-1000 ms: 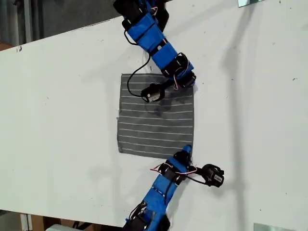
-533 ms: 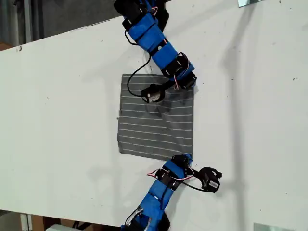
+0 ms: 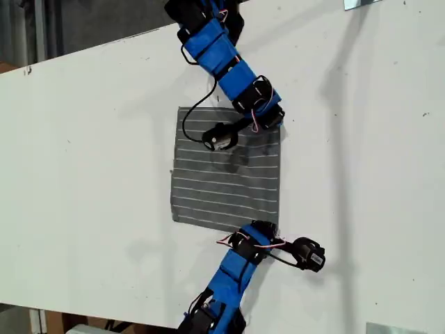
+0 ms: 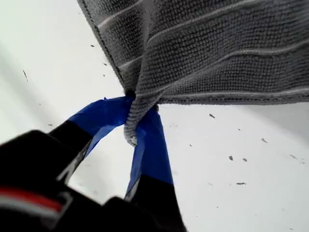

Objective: Grasp corners of a square towel and fold twice.

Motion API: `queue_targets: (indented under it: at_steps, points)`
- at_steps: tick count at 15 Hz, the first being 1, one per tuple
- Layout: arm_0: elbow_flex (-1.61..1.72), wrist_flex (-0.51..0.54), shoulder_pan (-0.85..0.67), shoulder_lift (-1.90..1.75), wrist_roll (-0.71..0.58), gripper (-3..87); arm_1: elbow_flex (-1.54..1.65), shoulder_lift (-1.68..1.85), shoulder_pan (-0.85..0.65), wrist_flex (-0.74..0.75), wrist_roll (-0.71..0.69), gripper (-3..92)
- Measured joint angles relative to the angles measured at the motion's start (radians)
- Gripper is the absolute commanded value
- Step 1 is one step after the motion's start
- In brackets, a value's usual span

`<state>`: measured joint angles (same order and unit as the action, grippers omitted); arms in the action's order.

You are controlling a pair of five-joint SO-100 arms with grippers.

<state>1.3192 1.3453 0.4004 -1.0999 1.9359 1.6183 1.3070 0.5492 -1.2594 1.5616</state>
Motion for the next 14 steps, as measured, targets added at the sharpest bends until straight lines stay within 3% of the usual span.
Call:
queue_targets:
  at_steps: [4, 14]
  points:
    - [-0.334, 0.17, -0.057, 0.164, -0.137, -0.1, -0.152, -0.144, -0.015, -0.02, -0.107, -0.1]
    - [-0.437, 0.106, -0.15, 0.08, -0.459, -0.1, -0.296, -0.046, -0.078, -0.147, -0.273, -0.1]
